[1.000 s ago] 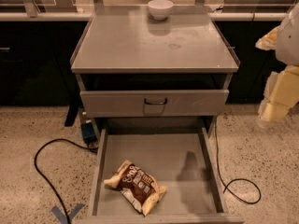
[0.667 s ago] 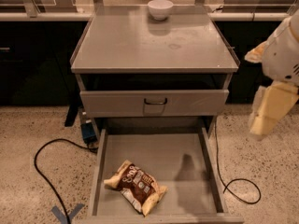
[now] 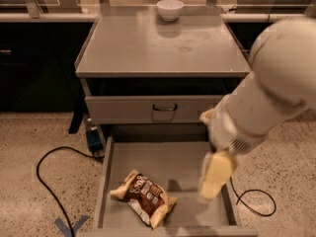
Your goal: Pick brown chip bag from middle drawer and place on counter
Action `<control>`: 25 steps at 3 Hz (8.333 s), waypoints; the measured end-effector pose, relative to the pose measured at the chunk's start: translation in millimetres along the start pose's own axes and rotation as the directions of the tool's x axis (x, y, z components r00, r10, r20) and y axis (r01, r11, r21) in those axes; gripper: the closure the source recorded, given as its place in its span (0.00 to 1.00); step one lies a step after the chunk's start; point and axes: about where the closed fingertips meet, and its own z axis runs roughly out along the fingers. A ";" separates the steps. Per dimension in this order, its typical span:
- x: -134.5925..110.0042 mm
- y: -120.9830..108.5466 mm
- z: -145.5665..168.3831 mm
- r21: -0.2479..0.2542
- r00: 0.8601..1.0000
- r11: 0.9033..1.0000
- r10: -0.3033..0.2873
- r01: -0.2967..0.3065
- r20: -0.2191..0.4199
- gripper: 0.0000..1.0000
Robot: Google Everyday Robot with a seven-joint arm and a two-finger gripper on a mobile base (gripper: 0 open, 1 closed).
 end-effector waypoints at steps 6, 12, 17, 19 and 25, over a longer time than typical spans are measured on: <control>-52.4 76.1 254.9 -0.138 0.974 0.984 0.134 -0.109 0.184 0.00; -39.6 4.8 393.9 -0.138 0.823 0.905 0.424 -0.403 0.378 0.00; -24.6 -7.4 473.3 -0.130 0.805 0.848 0.530 -0.514 0.266 0.00; -24.0 -7.3 474.4 -0.130 0.806 0.848 0.530 -0.514 0.264 0.42; -144.8 -30.0 277.0 -0.021 0.817 0.933 0.324 -0.358 0.477 1.00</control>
Offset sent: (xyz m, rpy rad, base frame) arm -0.0894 0.1518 -0.2306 0.2412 0.2267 0.0247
